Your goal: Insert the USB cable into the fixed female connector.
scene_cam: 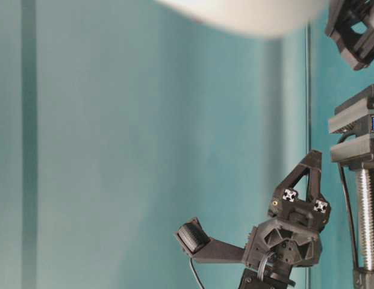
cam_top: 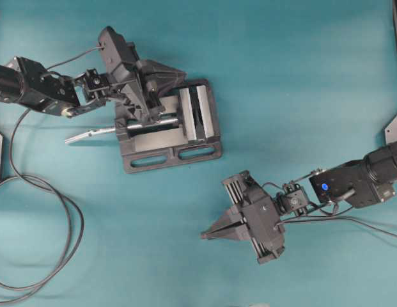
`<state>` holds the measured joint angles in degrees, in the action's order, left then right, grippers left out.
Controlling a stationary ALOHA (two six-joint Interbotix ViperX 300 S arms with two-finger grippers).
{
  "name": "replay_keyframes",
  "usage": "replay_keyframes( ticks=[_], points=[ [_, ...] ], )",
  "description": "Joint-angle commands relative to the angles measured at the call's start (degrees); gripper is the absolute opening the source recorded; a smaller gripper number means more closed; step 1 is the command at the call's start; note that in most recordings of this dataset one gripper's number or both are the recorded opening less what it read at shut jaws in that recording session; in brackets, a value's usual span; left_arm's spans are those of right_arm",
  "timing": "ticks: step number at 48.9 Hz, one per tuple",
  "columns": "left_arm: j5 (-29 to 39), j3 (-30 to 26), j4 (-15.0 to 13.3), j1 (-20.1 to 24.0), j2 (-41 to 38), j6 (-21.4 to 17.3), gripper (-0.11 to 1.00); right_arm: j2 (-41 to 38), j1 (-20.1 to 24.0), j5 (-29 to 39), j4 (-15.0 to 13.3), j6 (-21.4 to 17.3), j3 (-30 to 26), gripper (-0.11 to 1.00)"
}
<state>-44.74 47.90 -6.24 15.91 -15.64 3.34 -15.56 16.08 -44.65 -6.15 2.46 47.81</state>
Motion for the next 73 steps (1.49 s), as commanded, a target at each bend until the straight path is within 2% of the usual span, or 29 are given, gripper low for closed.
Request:
replay_keyframes(
  ticks=[1,4,8,14,19,23,28,31,34,38,41,43,49,54,59,67,73],
  points=[
    [1.3,-0.4,1.3,-1.8,3.4,-0.3,0.01,1.1,1.2,-0.4,-0.1,-0.3,-1.0,-0.01],
    [3.3,0.4,1.5,-2.5,5.4,-0.7,0.05,1.1,1.6,0.9,0.0,-0.4,-1.1,0.0],
    [5.6,1.8,1.5,-3.2,8.8,-0.9,0.01,1.3,2.0,4.0,-0.1,-0.8,-1.3,0.0],
    [7.6,3.3,1.5,-4.7,12.9,-0.3,0.01,1.5,2.2,7.1,0.0,-2.4,-1.2,0.0],
    [9.9,4.7,1.5,-6.8,16.4,-0.4,0.08,1.6,2.1,7.7,-0.1,-3.8,-1.2,0.0],
    [11.3,6.1,1.5,-8.4,19.4,-0.7,0.24,1.6,2.1,7.8,-0.1,-3.9,-1.3,0.0],
    [11.6,8.3,1.5,-10.6,23.6,-0.7,0.53,1.6,2.2,7.8,0.0,-3.9,-1.9,0.04],
    [11.7,9.6,1.5,-11.7,25.6,0.4,0.72,1.7,2.2,7.9,0.0,-3.9,-2.4,0.15],
    [11.6,10.8,1.5,-13.5,27.3,1.2,0.87,1.6,2.2,8.3,0.0,-3.9,-3.1,0.34],
    [10.8,12.0,1.5,-15.6,29.4,1.4,0.99,1.7,2.1,10.2,1.5,-3.9,-4.3,0.59],
    [9.9,13.1,1.7,-17.1,30.8,1.2,0.99,1.7,2.1,12.4,1.8,-3.9,-4.8,0.76],
    [9.1,14.3,1.7,-17.7,31.7,1.2,0.99,1.6,2.1,14.2,1.8,-3.9,-5.1,0.81],
    [6.7,17.2,1.7,-18.6,34.1,2.1,0.99,1.4,2.1,17.8,1.8,-4.0,-5.1,0.68],
    [6.6,20.4,1.7,-19.5,36.2,2.6,0.99,1.5,1.8,18.1,2.5,-4.1,-4.2,0.6],
    [7.7,22.8,1.7,-21.4,38.1,3.3,0.99,1.5,1.2,17.8,4.7,-4.6,-3.5,0.61],
    [10.9,22.9,1.7,-22.9,39.8,4.4,0.99,1.5,0.6,17.0,8.9,-4.7,-2.7,0.61],
    [13.9,23.3,1.7,-23.2,41.0,5.1,0.99,1.3,0.9,17.1,10.5,-4.7,-2.6,0.61]
  ],
)
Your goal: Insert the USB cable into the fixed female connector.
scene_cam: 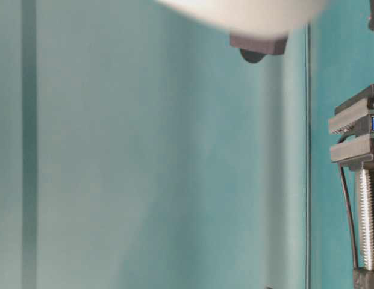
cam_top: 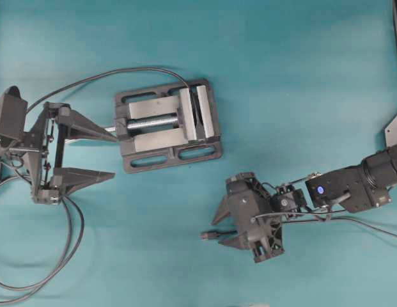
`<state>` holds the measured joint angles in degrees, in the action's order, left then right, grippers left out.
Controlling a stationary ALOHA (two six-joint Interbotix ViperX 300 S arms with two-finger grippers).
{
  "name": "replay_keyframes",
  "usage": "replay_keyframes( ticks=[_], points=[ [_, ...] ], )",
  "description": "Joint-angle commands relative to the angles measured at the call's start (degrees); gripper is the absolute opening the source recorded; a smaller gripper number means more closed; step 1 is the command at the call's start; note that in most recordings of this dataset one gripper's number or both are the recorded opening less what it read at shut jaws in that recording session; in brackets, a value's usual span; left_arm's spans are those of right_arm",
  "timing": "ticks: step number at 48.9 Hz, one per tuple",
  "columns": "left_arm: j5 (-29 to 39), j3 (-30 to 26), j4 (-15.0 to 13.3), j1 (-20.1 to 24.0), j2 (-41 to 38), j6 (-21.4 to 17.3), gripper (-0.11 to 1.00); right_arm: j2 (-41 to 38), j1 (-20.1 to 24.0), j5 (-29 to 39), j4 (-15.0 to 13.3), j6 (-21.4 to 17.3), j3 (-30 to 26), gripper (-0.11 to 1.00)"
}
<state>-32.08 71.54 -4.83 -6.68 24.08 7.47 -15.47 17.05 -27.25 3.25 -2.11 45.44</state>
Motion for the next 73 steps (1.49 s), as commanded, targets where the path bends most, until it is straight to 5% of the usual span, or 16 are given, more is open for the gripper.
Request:
replay_keyframes(
  ticks=[1,20,38,52,73],
  points=[
    [1.8,-0.3,0.3,-0.7,1.5,1.0,0.99,1.2,-0.1,-0.4,1.3,-0.1,-0.3,0.61],
    [5.7,7.1,0.2,-3.6,16.2,3.0,0.99,-1.1,1.0,-0.2,3.3,-1.1,-1.9,0.6],
    [27.2,10.6,0.3,-3.9,35.9,6.4,0.99,-1.1,2.7,1.0,6.5,-1.5,-1.6,0.54],
    [30.1,13.1,0.3,-3.9,38.8,6.7,0.99,-1.1,4.1,3.6,6.5,-2.0,-1.6,0.33],
    [30.1,15.6,0.3,-4.0,40.3,11.8,0.99,-1.1,6.3,3.6,6.6,-4.6,-0.5,0.31]
  ],
)
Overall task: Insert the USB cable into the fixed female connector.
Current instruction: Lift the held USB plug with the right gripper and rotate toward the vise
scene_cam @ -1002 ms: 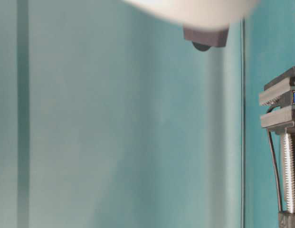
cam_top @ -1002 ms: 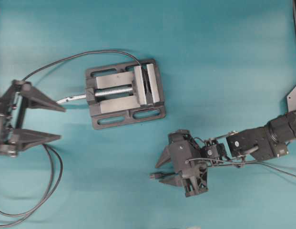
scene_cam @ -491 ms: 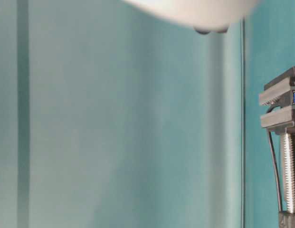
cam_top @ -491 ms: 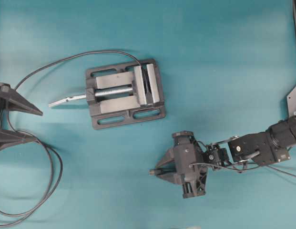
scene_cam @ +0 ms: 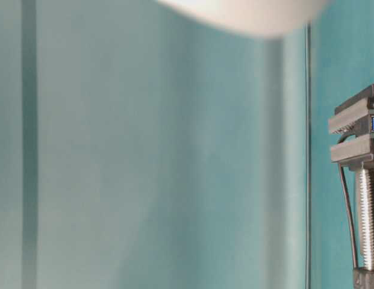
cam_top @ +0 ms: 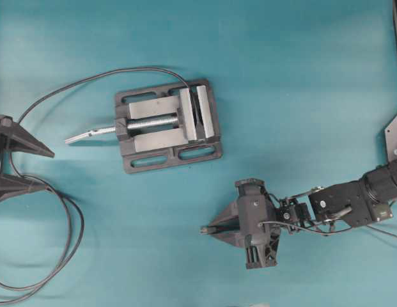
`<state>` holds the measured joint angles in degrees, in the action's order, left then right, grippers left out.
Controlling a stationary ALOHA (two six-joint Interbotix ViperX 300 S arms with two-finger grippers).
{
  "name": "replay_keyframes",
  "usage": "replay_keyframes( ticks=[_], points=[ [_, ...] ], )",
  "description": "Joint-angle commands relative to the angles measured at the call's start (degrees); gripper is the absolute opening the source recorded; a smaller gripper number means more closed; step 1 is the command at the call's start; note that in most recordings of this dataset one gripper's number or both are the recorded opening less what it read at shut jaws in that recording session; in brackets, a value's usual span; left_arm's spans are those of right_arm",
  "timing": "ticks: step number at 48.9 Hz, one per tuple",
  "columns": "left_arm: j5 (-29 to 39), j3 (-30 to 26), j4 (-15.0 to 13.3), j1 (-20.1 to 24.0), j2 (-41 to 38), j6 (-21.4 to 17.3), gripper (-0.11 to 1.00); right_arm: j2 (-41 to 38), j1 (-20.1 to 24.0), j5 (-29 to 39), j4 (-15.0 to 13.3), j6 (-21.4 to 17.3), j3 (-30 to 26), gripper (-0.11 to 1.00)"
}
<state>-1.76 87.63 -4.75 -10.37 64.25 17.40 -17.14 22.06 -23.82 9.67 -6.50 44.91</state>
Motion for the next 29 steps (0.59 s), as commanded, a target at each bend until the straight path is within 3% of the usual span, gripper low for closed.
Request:
replay_keyframes(
  ticks=[1,20,29],
  points=[
    [-0.4,-0.4,0.2,-0.2,0.2,2.1,0.99,0.5,1.4,0.2,0.2,-0.2,0.0,0.31],
    [-0.3,-0.2,0.6,-0.2,1.0,1.8,0.99,-0.1,2.0,-0.2,0.2,-0.2,-0.4,0.21],
    [-1.1,-0.2,1.2,-0.3,3.7,0.3,0.99,-1.1,1.9,-0.4,3.6,-0.2,-1.2,0.21]
  ],
)
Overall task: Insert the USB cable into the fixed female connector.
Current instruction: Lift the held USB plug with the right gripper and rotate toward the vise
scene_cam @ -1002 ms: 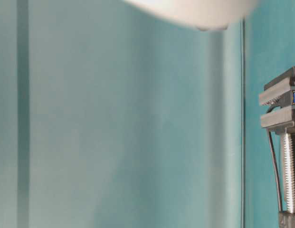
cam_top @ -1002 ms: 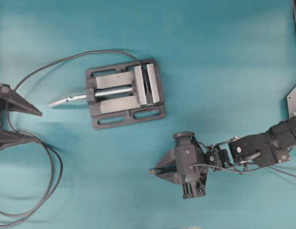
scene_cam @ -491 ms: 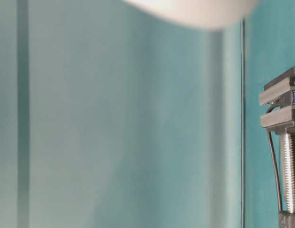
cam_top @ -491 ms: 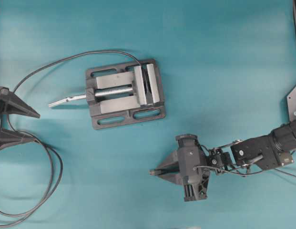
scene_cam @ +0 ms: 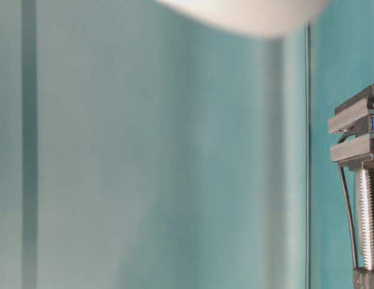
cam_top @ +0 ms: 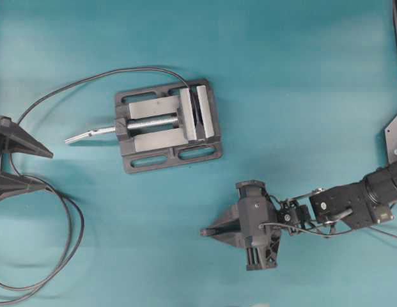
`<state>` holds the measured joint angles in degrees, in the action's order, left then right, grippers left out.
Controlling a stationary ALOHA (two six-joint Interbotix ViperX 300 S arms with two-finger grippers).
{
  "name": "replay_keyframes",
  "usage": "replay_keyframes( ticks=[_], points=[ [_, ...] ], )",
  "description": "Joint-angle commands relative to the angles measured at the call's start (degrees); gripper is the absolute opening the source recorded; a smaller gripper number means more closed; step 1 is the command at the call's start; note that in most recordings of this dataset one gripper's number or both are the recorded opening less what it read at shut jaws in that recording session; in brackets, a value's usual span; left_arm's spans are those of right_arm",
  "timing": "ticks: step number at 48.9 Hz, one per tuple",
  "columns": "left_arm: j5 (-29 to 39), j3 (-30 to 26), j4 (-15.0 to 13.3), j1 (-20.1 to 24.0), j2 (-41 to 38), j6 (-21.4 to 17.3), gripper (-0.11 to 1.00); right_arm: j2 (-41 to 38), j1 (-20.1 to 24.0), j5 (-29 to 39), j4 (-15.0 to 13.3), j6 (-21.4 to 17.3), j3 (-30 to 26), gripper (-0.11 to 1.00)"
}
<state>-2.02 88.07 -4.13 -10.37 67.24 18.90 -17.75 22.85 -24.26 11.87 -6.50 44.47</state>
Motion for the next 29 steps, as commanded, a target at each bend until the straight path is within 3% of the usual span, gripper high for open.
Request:
replay_keyframes(
  ticks=[1,12,17,24,29],
  points=[
    [-1.1,-0.6,0.8,-0.3,1.1,-1.8,0.99,-0.4,1.1,-0.4,2.0,-0.2,-0.8,0.21],
    [-3.3,3.0,1.8,-0.4,5.0,-11.5,0.99,0.1,1.1,-7.7,7.9,1.0,-0.8,0.21],
    [-5.2,3.3,1.8,-0.4,4.9,-12.9,0.99,1.1,1.1,-7.3,11.6,3.3,-0.9,0.21],
    [-5.3,3.1,1.8,-0.4,3.9,-12.3,0.99,2.8,1.6,-6.2,19.1,9.5,-1.0,0.21],
    [-5.3,2.8,1.8,-0.3,2.7,-12.2,0.99,3.4,2.2,-6.8,26.6,14.6,-1.1,0.21]
  ],
)
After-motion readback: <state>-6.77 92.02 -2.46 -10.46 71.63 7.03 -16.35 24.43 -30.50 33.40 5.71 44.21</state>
